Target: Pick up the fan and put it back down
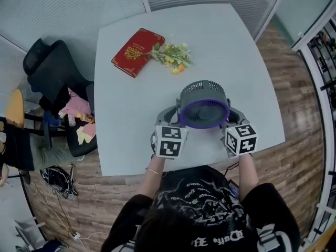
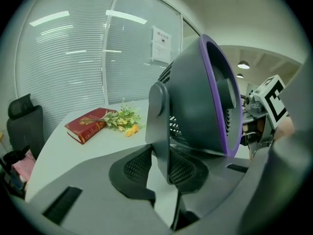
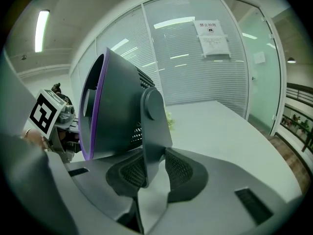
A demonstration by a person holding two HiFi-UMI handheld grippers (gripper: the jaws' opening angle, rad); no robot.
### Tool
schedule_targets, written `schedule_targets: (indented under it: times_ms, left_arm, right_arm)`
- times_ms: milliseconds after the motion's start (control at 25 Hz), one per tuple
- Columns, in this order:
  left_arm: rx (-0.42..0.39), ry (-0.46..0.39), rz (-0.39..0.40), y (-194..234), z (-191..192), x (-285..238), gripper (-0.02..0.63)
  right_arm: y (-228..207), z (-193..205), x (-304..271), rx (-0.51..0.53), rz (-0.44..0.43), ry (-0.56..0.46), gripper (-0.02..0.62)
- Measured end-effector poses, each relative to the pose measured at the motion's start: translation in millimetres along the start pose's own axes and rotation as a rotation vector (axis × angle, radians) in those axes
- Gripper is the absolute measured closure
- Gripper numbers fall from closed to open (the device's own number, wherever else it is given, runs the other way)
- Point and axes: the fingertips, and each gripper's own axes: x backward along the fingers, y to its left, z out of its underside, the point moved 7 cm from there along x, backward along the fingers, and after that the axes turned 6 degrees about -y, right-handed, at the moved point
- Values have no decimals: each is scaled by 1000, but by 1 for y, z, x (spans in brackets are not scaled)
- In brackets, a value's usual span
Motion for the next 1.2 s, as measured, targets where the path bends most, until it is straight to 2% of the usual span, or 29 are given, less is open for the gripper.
schedule_targets:
  times_ms: [320, 560, 1200]
  left_arm:
    - [20, 45, -8, -9, -2, -46, 522]
    - [23, 45, -19, -13, -2, -75, 522]
    - [50, 111, -26, 1, 13, -134, 518]
  right_arm:
    - [-43, 4, -24, -17, -16, 37, 497]
    - [-67, 6, -41, -13, -35, 58, 497]
    - [-104, 16, -96, -3, -46, 114, 500]
